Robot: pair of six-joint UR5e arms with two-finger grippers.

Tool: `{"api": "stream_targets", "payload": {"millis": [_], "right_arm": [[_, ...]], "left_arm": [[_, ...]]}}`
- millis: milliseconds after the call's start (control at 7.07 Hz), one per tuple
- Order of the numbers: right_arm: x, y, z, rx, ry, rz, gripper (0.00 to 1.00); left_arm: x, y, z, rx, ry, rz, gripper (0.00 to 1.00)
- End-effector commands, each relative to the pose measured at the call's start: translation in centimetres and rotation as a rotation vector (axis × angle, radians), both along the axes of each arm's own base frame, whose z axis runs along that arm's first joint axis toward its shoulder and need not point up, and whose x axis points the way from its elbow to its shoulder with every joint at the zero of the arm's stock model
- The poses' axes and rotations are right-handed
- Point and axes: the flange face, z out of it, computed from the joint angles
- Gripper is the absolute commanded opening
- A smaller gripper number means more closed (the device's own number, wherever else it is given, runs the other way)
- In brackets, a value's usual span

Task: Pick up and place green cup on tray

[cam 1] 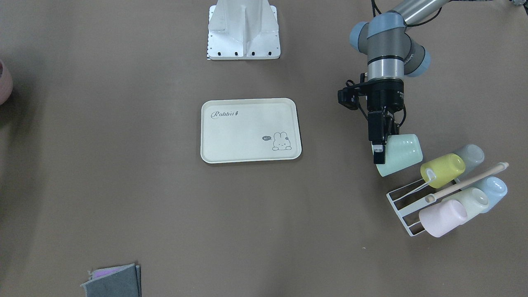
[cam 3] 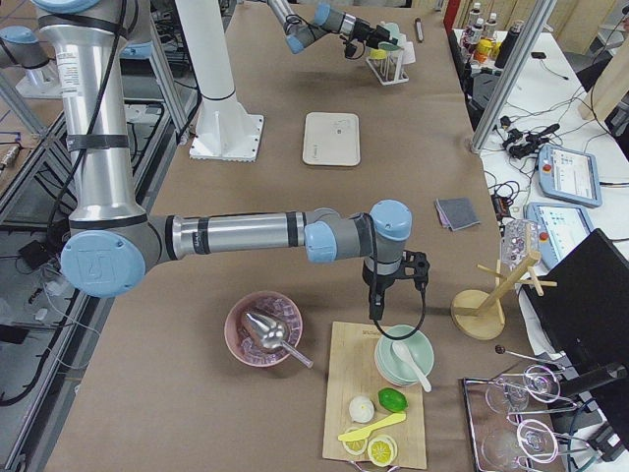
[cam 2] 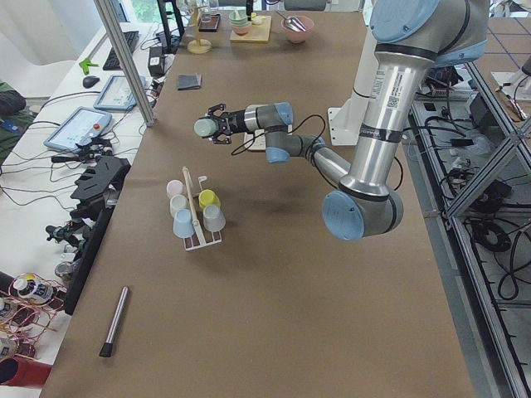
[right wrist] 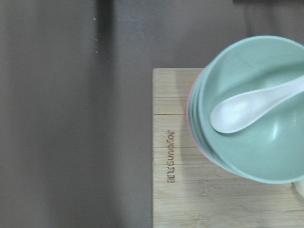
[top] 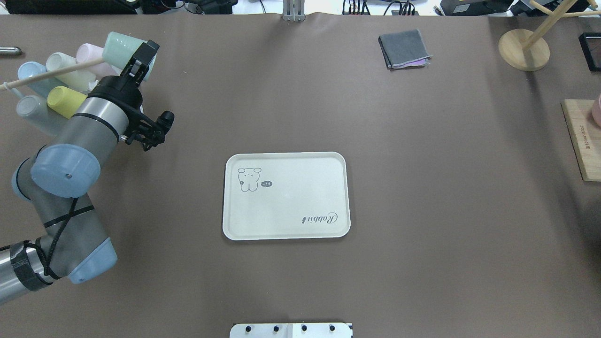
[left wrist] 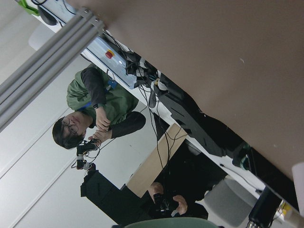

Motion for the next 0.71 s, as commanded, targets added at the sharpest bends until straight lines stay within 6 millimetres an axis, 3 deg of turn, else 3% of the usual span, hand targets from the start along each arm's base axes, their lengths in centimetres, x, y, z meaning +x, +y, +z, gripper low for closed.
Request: {"api": "stream_targets", "payload": {"millis": [0, 141, 424, 566], "right_arm": [[3.7, 1.9, 1.9, -0.036, 0.008, 0.039, 1.00], [6.3, 2.5, 2.1, -0.093, -0.004, 0.090, 1.00], [6.5, 2.3, 1.7, -0.129, -0.002, 0.095, 1.00], [6.5, 2.8, 1.0, -0.120, -0.004, 0.097, 1.00]], "left_arm": [[1.0, 1.0, -3.0, -0.068, 0.284, 0.138, 0.23], [1.3, 1.2, -5.1, -0.083, 0.434, 0.160, 0.23], [4.0, 1.9, -7.3, -0.278, 0.768, 0.266, 0.23], [6.0, 2.7, -7.0, -0.406, 0.903, 0.304, 0.23]]}}
